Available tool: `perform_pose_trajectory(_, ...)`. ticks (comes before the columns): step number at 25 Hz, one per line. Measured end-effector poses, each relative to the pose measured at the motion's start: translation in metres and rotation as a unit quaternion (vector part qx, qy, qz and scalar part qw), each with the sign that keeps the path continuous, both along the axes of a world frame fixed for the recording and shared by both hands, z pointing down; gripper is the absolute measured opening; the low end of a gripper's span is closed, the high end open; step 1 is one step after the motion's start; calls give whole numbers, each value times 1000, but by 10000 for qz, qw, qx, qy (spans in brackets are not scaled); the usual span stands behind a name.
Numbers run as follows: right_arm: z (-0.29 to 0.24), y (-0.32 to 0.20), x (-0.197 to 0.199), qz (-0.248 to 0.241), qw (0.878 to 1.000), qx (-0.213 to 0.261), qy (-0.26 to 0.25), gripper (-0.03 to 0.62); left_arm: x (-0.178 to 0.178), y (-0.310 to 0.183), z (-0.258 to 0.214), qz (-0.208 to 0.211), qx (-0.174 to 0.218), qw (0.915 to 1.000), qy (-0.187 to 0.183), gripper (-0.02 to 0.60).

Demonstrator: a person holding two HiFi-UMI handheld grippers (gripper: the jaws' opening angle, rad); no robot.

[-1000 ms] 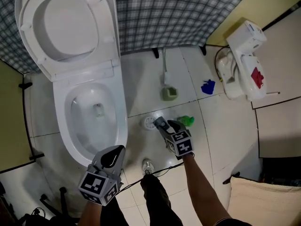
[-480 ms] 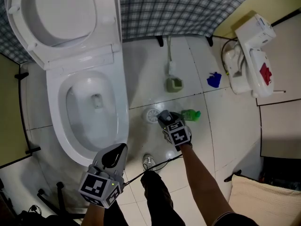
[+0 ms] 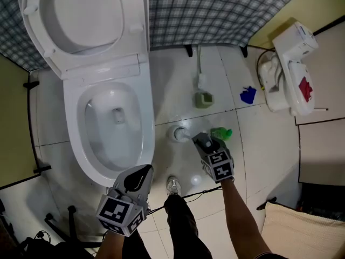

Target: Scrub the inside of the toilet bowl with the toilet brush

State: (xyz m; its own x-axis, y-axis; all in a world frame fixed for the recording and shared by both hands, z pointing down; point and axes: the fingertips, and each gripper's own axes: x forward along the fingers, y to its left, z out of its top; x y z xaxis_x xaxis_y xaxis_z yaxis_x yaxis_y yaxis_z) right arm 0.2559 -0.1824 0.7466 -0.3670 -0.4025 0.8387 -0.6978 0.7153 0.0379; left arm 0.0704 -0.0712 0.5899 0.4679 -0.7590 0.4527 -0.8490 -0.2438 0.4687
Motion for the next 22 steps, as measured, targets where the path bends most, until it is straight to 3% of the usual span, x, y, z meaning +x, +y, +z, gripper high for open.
perform_pose_trajectory(7, -152, 14, -10, 8, 9938, 881, -673, 190, -29, -1, -38, -57, 152, 9999, -61, 2)
perform_pose_trajectory(14, -300, 19, -69, -169, 9685, 1834, -1677, 190, -76, 4, -78, -440, 350, 9983, -143, 2)
perform_pose_trajectory(18, -329, 27, -123, -513, 9571, 1920, -2109, 190, -100, 12, -89, -579, 411, 9973, -205, 2)
perform_pose_trajectory(22, -305, 33, -173, -653, 9558, 1753, -2267, 190, -120, 20, -90, -717, 386, 9964, -239, 2)
